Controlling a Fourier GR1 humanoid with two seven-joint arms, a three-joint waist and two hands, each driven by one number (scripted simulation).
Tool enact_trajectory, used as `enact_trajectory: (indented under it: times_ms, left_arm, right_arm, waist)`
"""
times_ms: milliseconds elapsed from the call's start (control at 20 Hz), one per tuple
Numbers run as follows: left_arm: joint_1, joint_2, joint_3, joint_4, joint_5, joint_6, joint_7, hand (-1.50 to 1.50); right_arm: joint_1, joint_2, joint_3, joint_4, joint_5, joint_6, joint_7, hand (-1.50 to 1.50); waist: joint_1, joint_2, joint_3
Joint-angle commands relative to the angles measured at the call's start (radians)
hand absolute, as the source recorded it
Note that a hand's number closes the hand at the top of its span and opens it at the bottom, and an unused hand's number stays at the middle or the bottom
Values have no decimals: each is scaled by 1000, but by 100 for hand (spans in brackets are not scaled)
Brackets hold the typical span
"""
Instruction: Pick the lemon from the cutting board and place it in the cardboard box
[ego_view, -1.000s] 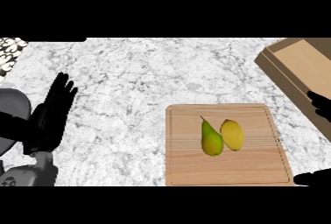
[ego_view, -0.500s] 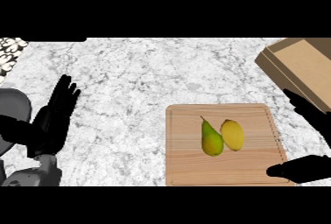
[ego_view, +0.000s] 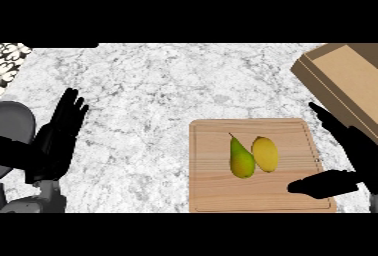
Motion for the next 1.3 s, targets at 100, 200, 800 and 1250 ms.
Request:
enact_trajectory:
  times_ms: [100, 200, 800, 1250]
  left_arm:
    - [-104, -6, 27, 112, -33, -16, -39, 0]
    - [-38, -20, 19, 25, -32, -19, 8, 0]
    - [-21, -57, 13, -10, -65, -11, 27, 0]
    - [34, -58, 48, -15, -48, -68, -22, 0]
  right_arm:
    - [-60, 101, 4, 120, 92, 14, -34, -150]
    - [-18, 138, 5, 12, 116, 42, 35, -150]
    - [-8, 190, -26, 171, 252, 72, -103, -150]
    - [-51, 282, -26, 166, 286, 127, -59, -150]
  waist:
    - [-2, 1, 0]
    - [-2, 0, 0]
    - [-1, 0, 0]
    - [0, 0, 0]
